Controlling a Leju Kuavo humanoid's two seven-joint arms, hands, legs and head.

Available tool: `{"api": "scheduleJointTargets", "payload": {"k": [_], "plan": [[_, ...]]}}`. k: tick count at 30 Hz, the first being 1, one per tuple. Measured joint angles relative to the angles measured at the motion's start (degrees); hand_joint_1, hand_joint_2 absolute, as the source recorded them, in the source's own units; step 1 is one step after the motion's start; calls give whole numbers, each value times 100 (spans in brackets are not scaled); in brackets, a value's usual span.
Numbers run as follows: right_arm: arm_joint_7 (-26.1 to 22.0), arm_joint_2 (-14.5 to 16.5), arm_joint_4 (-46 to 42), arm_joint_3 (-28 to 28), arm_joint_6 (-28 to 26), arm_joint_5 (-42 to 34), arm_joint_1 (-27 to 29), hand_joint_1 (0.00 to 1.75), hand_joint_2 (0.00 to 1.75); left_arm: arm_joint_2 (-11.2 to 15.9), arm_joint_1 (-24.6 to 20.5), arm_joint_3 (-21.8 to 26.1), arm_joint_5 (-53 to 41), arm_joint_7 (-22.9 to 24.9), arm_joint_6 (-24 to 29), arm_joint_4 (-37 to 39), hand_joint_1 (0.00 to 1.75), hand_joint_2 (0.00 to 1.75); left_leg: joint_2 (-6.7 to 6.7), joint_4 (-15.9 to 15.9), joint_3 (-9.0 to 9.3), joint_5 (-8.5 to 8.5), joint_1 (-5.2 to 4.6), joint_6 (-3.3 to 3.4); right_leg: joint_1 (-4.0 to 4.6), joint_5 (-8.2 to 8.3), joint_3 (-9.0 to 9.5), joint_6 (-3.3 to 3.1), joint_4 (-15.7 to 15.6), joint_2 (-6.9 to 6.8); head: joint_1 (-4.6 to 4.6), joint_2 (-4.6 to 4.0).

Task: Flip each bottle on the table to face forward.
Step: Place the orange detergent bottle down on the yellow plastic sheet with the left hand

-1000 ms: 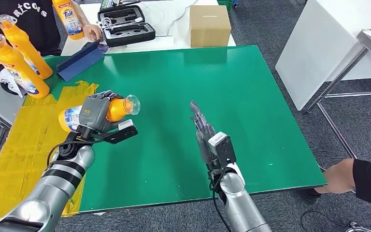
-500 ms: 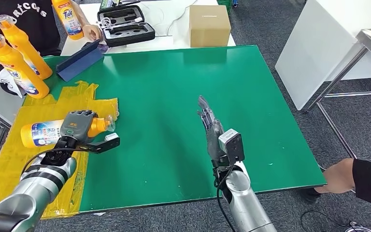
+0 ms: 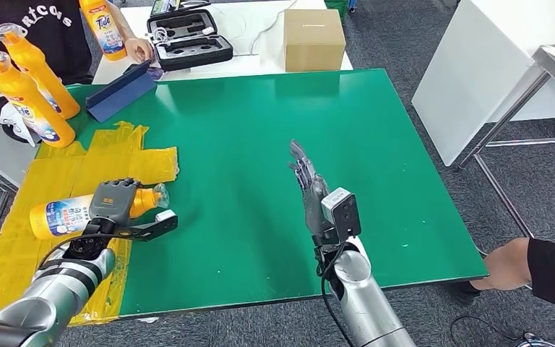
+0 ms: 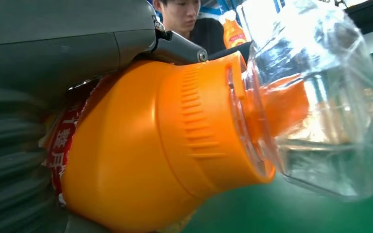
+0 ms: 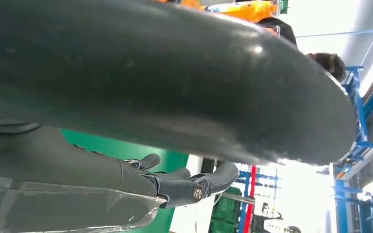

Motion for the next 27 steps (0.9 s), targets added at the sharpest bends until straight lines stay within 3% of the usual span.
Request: {"api": "scheduleJointTargets", "payload": {"k": [1,9,17,22,27], "plan": [[4,0,9,6,-6,4,-4,0,0,-19,8,22,43,-54,16,7,0,175,0,0,2,0,0,0,0,0,2,0,0,0,-1,0],[68,1,122,115,-149,136,-50,0,0,-262,93,257,286,-123,75,56,0,175,-18,0,12,2,-1,-1,-1,-1,17,0,-1,-12,0,0],[97,0,249,168,-234,187,-59,0,0,-431,167,630,716,-566,154,60,0,175,-18,0,16,3,-1,-1,0,0,22,0,-1,-12,0,0],[107,-2,290,168,-302,210,-57,0,0,-519,233,979,1201,-1114,195,61,0,175,-17,0,16,3,0,-2,0,0,19,0,-1,-12,-1,0],[110,-8,300,168,-314,225,-56,0,0,-573,247,1177,1266,-1206,214,61,0,175,-17,0,15,2,0,-2,0,-1,18,0,-1,-12,0,0]]}}
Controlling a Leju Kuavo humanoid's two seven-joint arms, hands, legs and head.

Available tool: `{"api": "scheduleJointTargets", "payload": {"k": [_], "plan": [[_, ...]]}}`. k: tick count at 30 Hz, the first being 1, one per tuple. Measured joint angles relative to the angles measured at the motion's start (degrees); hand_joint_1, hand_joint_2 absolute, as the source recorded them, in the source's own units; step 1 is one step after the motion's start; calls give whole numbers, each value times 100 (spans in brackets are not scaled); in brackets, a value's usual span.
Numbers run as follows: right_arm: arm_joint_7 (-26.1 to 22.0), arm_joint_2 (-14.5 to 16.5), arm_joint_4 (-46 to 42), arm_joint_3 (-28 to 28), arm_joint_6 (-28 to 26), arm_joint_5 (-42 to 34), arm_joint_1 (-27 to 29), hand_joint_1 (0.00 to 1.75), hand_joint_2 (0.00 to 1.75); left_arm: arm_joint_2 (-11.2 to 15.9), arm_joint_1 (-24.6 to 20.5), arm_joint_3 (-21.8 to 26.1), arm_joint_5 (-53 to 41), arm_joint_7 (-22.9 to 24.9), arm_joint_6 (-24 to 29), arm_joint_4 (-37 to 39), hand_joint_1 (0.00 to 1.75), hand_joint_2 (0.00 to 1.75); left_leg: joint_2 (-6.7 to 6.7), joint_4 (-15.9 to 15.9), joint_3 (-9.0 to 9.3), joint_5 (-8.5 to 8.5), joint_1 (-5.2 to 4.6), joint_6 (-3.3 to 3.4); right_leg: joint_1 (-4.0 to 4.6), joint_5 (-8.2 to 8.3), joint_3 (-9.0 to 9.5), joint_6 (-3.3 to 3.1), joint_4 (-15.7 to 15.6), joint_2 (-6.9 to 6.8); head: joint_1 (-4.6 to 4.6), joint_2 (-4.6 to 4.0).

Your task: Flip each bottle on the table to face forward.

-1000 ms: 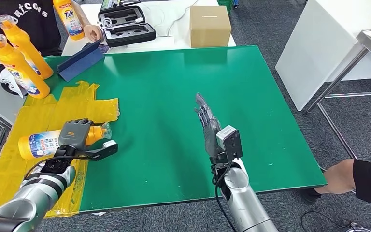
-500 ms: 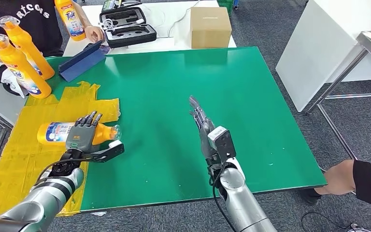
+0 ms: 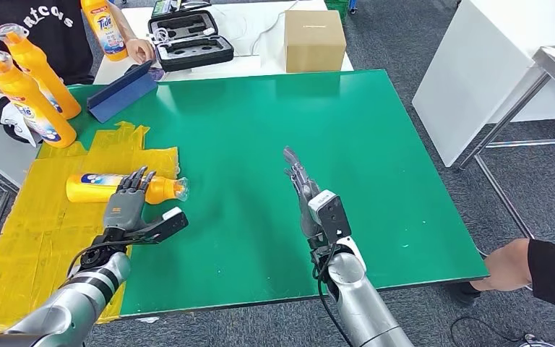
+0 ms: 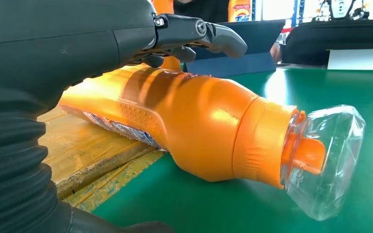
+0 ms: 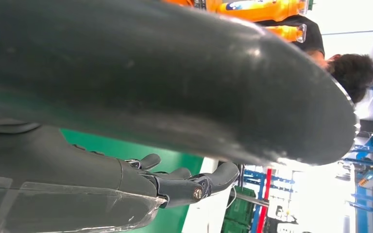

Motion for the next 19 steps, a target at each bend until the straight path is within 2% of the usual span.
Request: {"api": "scheduleJointTargets", "payload": {"k": [6,8,10,12,14,17,19], "plan": [[0,-3,2,0,-40,25,5,0,0,-38,14,163,215,-285,24,-15,0,175,0,0,0,0,0,0,0,0,-1,0,0,0,0,0],[-2,-12,2,-1,-85,64,26,0,0,-59,35,279,528,-653,-48,-53,0,175,0,0,0,0,0,0,0,0,-2,0,-1,0,0,0],[-6,-22,-1,-4,-123,114,78,0,0,-106,71,459,1104,-1216,-330,-149,0,175,0,1,0,0,0,0,0,0,-4,0,-1,0,0,0],[-5,-27,-4,-22,-136,162,153,0,0,-188,121,683,1880,-1787,-951,-340,0,175,0,1,-2,0,0,0,-1,0,-6,0,-1,0,-1,0],[6,-29,-5,-60,-139,230,235,0,0,-296,240,875,2705,-2153,-1859,-700,0,175,1,1,-4,-1,-1,0,-1,0,-6,0,-1,0,-1,0],[33,-28,-5,-153,-160,377,354,0,0,-451,631,957,3806,-2276,-3093,-1539,0,175,6,1,-8,-3,-2,1,-2,0,-10,0,-2,2,-1,0],[47,-27,-6,-202,-181,438,402,0,0,-514,871,942,4295,-2232,-3491,-2016,0,175,11,1,-12,-3,-2,1,-2,0,-17,0,-2,3,0,0]]}}
